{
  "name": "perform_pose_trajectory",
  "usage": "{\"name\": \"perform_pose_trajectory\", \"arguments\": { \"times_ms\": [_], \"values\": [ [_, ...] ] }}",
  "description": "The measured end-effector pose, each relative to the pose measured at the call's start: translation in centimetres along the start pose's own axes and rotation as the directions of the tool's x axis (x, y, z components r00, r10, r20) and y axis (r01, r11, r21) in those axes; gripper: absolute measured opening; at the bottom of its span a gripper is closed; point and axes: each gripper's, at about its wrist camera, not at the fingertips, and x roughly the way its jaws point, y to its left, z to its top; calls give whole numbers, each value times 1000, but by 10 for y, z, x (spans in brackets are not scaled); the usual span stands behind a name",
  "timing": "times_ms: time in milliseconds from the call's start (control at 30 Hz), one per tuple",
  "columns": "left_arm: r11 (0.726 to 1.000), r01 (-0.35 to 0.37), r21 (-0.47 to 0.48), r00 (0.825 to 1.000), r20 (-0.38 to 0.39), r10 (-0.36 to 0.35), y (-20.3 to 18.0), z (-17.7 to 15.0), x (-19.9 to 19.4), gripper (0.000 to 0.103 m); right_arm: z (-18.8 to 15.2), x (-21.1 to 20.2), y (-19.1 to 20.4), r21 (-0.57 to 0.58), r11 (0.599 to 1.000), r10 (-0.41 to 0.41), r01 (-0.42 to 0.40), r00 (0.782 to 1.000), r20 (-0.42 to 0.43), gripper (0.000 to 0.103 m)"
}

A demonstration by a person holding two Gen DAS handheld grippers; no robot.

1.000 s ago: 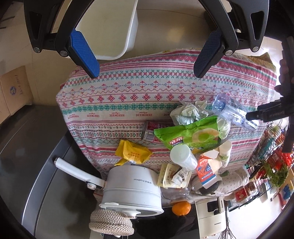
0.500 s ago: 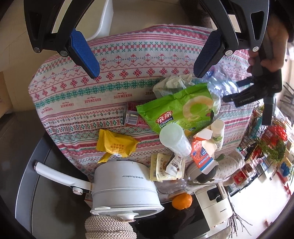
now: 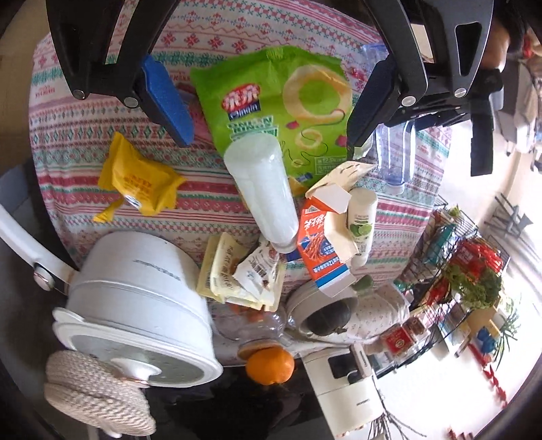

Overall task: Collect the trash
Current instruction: 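Grasp the clear plastic bottle with the left tool while the right tool grasps the white bottle, then carry both bottles over the white bin and open both tools to drop them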

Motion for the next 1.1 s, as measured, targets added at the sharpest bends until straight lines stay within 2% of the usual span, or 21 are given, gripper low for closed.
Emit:
{"name": "perform_pose_trajectory", "arguments": {
  "times_ms": [167, 267, 367, 433, 467, 600, 767, 933, 1100],
  "values": [
    [999, -18, 33, 999, -32, 19, 3, 8, 2, 64, 37, 56, 13, -66, 996, -74, 67, 991, -113, 87],
    [997, -18, 68, 999, -43, 21, 4, 5, 10, 65, 43, 89, 12, -90, 992, -98, 83, 980, -173, 86],
    [998, -11, 66, 999, -41, 14, 3, 9, 11, 64, 44, 111, 11, -99, 991, -112, 92, 970, -214, 72],
    [998, -18, 60, 999, -29, 19, 1, 13, 12, 64, 41, 120, 12, -99, 991, -107, 85, 967, -232, 54],
    [998, -21, 61, 1000, -19, 22, 4, 15, 11, 64, 40, 121, 13, -98, 992, -98, 78, 969, -228, 53],
    [996, -17, 90, 999, 43, 13, -3, 24, -9, 64, 39, 106, 14, -86, 994, -83, 69, 982, -172, 51],
    [994, -11, 109, 989, 147, -5, -11, 24, -36, 63, 40, 58, 15, -73, 991, -123, 117, 988, -92, 50],
    [991, 23, 129, 968, 246, -54, -21, 16, -60, 63, 27, 4, 7, -42, 992, -123, 122, 992, -14, 50],
    [980, 78, 185, 935, 328, -136, -32, -4, -91, 63, -4, -50, 4, -1, 995, -101, 101, 993, 64, 50]
  ]
}}
